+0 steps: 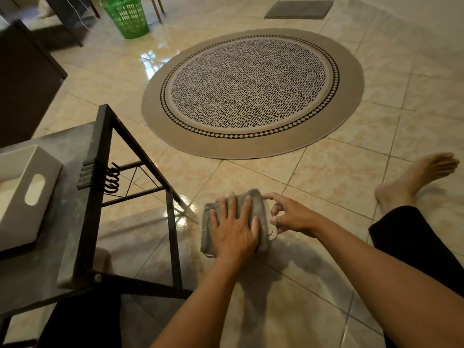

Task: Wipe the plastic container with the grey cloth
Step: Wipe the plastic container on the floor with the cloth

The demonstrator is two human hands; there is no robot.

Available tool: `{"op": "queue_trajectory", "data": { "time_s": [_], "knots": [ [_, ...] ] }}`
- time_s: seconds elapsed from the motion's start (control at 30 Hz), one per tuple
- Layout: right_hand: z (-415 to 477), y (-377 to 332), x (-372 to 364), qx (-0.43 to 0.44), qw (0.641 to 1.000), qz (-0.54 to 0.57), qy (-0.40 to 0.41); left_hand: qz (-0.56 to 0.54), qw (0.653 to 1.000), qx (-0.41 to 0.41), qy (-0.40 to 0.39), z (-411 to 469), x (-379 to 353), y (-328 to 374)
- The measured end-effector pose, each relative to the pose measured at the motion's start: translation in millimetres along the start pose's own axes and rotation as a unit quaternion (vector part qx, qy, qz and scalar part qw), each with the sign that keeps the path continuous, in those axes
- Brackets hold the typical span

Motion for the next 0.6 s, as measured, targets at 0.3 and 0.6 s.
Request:
{"op": "queue_trajectory", "data": {
  "time_s": [0.3, 0.6],
  "knots": [
    [2, -2, -2, -0.020, 1.000, 0.012, -0.014, 0.004, 0.997, -0.071, -0.009, -4, -9, 29],
    [2, -4, -5, -0.029, 0.999, -0.009, -0.022, -0.004, 1.000, -0.009, -0.013, -14, -11, 11]
  ]
}}
Point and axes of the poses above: each hand's wrist, its own z-axis towards the middle knuckle, its own x-axis out of the back of the hand, y = z × x, the point moved 10 cm from there along z, towards the middle knuckle, and after that the axes turned 11 degrees about y, right-handed, at the moved point
